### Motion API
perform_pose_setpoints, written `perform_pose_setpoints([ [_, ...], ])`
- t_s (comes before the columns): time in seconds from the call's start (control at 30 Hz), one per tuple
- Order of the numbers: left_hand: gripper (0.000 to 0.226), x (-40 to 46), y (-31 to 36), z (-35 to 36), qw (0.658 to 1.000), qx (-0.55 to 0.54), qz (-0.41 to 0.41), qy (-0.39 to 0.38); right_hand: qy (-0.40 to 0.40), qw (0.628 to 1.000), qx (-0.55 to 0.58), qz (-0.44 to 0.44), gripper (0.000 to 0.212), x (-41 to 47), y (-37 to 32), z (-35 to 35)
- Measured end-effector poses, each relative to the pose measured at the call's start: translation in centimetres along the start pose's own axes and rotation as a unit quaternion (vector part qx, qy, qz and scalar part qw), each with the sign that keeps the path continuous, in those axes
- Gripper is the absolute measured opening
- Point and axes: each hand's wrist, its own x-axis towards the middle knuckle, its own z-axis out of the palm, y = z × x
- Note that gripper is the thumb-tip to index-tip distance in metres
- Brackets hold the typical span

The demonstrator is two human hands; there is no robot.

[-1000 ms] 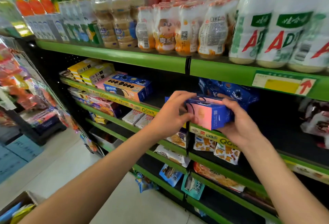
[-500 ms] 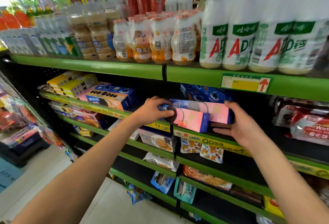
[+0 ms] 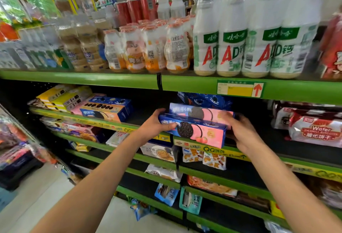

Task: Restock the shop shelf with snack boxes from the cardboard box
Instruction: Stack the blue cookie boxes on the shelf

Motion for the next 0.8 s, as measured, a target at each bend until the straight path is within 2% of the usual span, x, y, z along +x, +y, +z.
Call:
perform_pose_setpoints([
  [0.1, 0.074, 0.4, -0.5, 0.3, 1.000, 0.000, -0.018, 0.003, 0.009, 0.993, 0.119, 0.014, 0.031, 0.0, -0.6, -0.6],
  [0.17, 0.064, 0.5, -0.7, 0.4, 1.000, 0.002, -0.024, 0.006, -0.008, 0.988, 0.154, 0.015, 0.033, 0.0, -1.1, -1.0],
  [0.27, 0.061, 0.3, -0.6, 0.2, 1.000, -0.009, -0.024, 0.002, -0.029, 0.994, 0.105, 0.013, 0.041, -0.2, -0.8, -0.8],
  [0.4, 0.057, 0.3, -0.5, 0.1, 0.998, -0.050, -0.029, -0.005, -0.047, 0.997, 0.048, 0.028, 0.038, -0.4, -0.6, -0.4],
  [0.5, 0.074, 0.1, -0.4, 0.0, 0.998, -0.061, -0.025, -0.003, -0.055, 0.996, 0.056, 0.039, 0.047, -0.5, -0.9, -0.5],
  [0.57, 0.072, 0.1, -0.7, -0.1, 0.998, -0.061, -0.032, -0.015, -0.057, 0.996, 0.055, 0.037, 0.048, -0.5, -0.8, -0.6],
  [0.67, 0.059, -0.2, -0.6, -0.1, 0.996, -0.073, -0.049, -0.026, -0.056, 0.997, 0.052, 0.030, 0.036, -0.6, -0.8, -0.5],
  [0.77, 0.087, -0.4, 0.0, -0.1, 0.992, -0.095, -0.080, -0.011, -0.042, 0.998, 0.048, 0.028, 0.023, -0.6, -0.7, -0.4],
  [0.8, 0.088, -0.5, 0.2, 0.0, 0.992, -0.101, -0.079, -0.013, -0.037, 0.998, 0.045, 0.026, 0.020, -0.5, -0.7, -0.5],
])
